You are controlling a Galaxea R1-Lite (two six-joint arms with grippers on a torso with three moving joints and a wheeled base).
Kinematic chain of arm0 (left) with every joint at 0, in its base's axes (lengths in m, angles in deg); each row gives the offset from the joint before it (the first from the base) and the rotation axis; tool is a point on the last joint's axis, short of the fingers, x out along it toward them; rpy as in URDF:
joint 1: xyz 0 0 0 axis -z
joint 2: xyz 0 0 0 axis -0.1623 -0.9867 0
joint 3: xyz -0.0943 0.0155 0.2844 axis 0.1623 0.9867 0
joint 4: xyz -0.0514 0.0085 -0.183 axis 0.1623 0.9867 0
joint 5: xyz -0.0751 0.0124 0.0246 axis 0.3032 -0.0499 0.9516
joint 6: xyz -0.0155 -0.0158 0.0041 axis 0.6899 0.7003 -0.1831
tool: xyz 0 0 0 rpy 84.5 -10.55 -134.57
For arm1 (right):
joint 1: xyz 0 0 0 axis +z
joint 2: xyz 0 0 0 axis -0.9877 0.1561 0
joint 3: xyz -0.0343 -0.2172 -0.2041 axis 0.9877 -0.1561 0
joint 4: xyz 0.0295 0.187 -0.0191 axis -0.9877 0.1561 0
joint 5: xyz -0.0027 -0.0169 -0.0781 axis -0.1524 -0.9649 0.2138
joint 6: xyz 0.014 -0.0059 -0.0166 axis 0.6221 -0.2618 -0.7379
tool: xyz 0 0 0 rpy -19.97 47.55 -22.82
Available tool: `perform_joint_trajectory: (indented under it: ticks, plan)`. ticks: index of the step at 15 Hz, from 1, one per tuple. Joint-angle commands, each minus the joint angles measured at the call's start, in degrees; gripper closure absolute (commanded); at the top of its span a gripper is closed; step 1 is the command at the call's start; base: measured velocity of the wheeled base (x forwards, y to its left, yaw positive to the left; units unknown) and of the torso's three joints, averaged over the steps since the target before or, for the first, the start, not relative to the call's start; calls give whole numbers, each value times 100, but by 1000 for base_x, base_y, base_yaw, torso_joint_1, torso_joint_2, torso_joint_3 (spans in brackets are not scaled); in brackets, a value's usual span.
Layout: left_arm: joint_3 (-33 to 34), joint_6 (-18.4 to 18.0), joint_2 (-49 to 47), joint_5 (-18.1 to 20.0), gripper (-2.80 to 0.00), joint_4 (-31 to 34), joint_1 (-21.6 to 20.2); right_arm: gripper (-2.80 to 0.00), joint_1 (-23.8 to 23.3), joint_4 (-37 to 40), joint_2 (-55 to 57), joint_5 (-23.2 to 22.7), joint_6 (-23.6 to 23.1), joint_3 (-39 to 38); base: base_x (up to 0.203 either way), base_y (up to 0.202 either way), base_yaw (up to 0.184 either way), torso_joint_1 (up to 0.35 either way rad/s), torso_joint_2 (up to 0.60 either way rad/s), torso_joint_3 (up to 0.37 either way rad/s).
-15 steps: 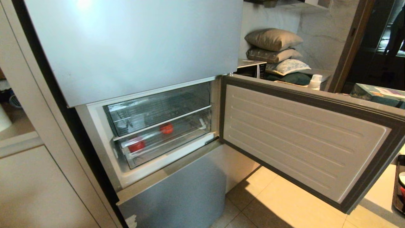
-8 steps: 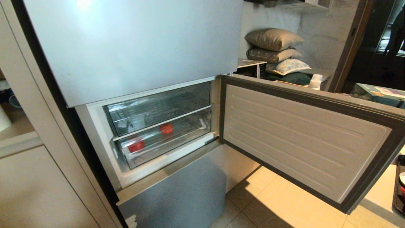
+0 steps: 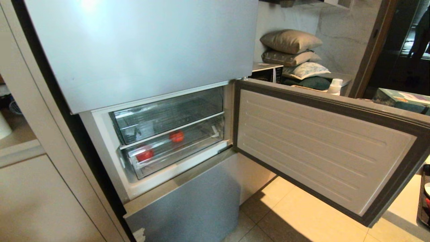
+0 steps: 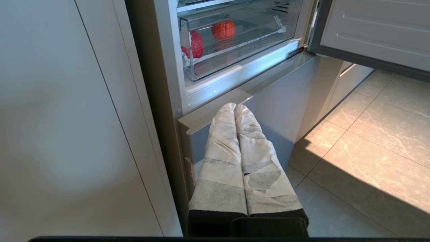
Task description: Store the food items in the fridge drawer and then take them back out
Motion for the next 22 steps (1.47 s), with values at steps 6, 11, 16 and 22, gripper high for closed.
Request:
perform_joint_trajectory:
  ticks: [6, 11, 16, 22]
  plan:
    - [9, 0, 1, -7, 0, -4, -7, 0, -435, 864, 135, -1696, 758, 570, 0, 0, 0, 0, 0, 0]
    - [9, 0, 1, -6, 0, -4, 0, 0, -435, 1311, -322, -2218, 801, 504, 0, 0, 0, 0, 0, 0]
    - [9, 0, 1, 2, 0, -4, 0, 0, -480, 1533, -1295, -2369, 1222, 340, 0, 0, 0, 0, 0, 0]
    - [9, 0, 1, -5, 0, -4, -2, 0, -945, 843, -575, -2024, 1228, 403, 0, 0, 0, 0, 0, 0]
